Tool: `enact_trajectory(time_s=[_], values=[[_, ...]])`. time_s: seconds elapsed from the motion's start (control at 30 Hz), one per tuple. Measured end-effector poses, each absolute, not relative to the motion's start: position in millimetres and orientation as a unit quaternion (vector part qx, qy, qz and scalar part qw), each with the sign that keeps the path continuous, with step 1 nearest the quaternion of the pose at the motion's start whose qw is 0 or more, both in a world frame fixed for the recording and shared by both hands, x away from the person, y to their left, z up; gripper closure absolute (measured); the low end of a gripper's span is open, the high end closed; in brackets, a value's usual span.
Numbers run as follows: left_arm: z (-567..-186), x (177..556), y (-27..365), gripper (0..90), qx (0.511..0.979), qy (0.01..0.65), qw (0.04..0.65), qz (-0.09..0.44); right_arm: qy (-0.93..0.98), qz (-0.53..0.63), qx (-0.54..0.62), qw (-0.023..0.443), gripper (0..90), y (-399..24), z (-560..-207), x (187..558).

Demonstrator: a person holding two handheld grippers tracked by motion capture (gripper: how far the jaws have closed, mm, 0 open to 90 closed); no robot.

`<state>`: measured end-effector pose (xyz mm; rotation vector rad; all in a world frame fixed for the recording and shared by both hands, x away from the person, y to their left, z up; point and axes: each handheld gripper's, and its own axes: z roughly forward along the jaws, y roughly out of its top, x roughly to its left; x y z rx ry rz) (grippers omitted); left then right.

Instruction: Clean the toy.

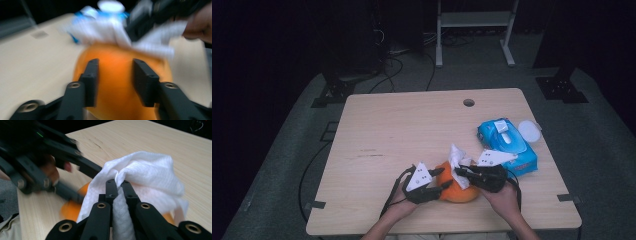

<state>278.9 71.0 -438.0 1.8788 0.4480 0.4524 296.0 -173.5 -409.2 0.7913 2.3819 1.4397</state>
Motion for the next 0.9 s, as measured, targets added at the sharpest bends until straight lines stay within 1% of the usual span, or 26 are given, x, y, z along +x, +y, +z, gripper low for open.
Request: enact_trajectory(time_s=[0.03,0.07,0.1,0.13,0.17,0.2,0.27,0.3,0.33,0.37,0.43,0.47,0.5,0.57,0.6,0.63,0.67,0.7,0.8,0.83,0.87,0.9], values=[[-436.1,278.7,71.4,50.0,0.792,0.184,0.551,0.188,0.816,0.497,0.274,0.113,85.4,-175.9,-412.9,299.1],[-436.0,279.7,70.2,38.0,0.798,0.184,0.544,0.182,0.813,0.501,0.279,0.099,85.4,-178.8,-416.7,302.4],[-437.1,280.8,69.4,38.0,0.802,0.187,0.537,0.184,0.813,0.501,0.279,0.099,85.4,-178.8,-416.7,302.4],[-440.3,283.8,70.0,29.4,0.800,0.196,0.538,0.181,0.812,0.501,0.284,0.096,85.5,-180.5,-419.1,303.9],[-442.4,286.6,70.8,16.1,0.798,0.203,0.540,0.172,0.811,0.502,0.288,0.088,85.5,-184.4,-421.3,305.0],[-445.9,291.3,72.0,9.6,0.797,0.217,0.541,0.160,0.815,0.499,0.282,0.081,85.7,-184.1,-420.3,303.3],[-452.6,295.6,73.1,8.2,0.793,0.227,0.548,0.138,0.821,0.496,0.273,0.075,85.8,-182.2,-419.6,301.3],[-455.3,295.6,72.9,9.1,0.796,0.222,0.548,0.130,0.838,0.478,0.249,0.090,85.7,-173.7,-418.1,290.6],[-457.0,294.8,72.2,14.8,0.800,0.216,0.546,0.125,0.843,0.471,0.243,0.097,85.7,-172.2,-417.4,287.9],[-458.1,290.5,70.0,19.9,0.805,0.200,0.548,0.105,0.847,0.464,0.239,0.104,85.7,-172.4,-415.3,285.5],[-457.2,287.9,68.0,20.5,0.810,0.195,0.544,0.097,0.842,0.469,0.245,0.107,85.6,-179.1,-412.0,284.9],[-456.2,285.0,66.0,20.5,0.820,0.182,0.536,0.088,0.839,0.470,0.251,0.108,85.6,-183.8,-410.6,285.0],[-455.0,281.6,65.1,20.7,0.827,0.168,0.529,0.088,0.837,0.470,0.257,0.111,85.6,-188.6,-410.3,285.5],[-453.0,277.9,65.3,20.7,0.828,0.155,0.531,0.088,0.835,0.472,0.264,0.105,85.5,-193.4,-410.9,286.1],[-451.5,279.3,66.0,19.8,0.826,0.156,0.534,0.093,0.833,0.475,0.268,0.096,85.6,-196.9,-412.5,287.0],[-451.0,280.8,66.2,13.0,0.822,0.160,0.538,0.096,0.835,0.471,0.270,0.088,85.6,-199.0,-414.1,286.6],[-450.8,283.9,66.0,13.0,0.814,0.173,0.544,0.110,0.835,0.471,0.270,0.088,85.6,-199.0,-414.1,286.6],[-451.6,289.1,65.6,4.7,0.803,0.193,0.552,0.119,0.840,0.468,0.263,0.076,85.6,-198.8,-413.1,287.0],[-460.3,296.1,63.5,2.8,0.801,0.196,0.556,0.102,0.841,0.468,0.260,0.078,85.6,-197.6,-414.0,286.7],[-466.0,296.7,62.1,3.0,0.803,0.196,0.556,0.089,0.843,0.467,0.257,0.069,85.6,-197.2,-415.2,287.2],[-468.3,296.4,61.7,8.4,0.804,0.199,0.554,0.085,0.844,0.466,0.257,0.068,85.6,-196.9,-415.7,287.2],[-469.2,295.3,61.6,18.5,0.809,0.192,0.550,0.072,0.843,0.467,0.258,0.068,85.5,-196.3,-416.3,287.3]])
